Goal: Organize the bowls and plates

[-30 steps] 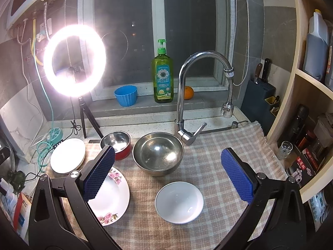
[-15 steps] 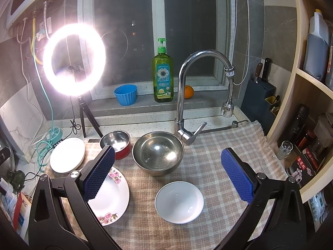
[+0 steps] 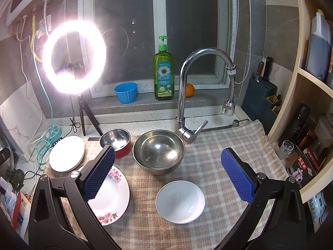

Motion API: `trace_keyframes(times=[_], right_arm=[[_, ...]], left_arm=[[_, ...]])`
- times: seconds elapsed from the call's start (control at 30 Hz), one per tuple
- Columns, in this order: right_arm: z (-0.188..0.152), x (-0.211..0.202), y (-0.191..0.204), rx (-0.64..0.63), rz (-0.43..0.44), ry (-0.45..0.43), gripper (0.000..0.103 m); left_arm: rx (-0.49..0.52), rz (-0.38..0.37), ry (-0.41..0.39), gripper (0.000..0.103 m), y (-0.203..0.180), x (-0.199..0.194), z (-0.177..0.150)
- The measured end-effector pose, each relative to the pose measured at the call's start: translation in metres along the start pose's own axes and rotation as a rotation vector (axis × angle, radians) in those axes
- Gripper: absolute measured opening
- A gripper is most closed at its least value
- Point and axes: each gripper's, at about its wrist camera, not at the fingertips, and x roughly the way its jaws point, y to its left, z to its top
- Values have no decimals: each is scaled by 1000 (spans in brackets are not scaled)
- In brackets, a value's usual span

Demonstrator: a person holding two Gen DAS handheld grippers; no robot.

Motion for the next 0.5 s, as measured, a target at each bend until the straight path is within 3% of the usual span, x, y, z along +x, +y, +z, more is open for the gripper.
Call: trace_keyframes(times=[0.5], right_arm=[[-3,23,6,-24,25,54,103]], left_arm=[[-21,5,73,102,11,25,-7]])
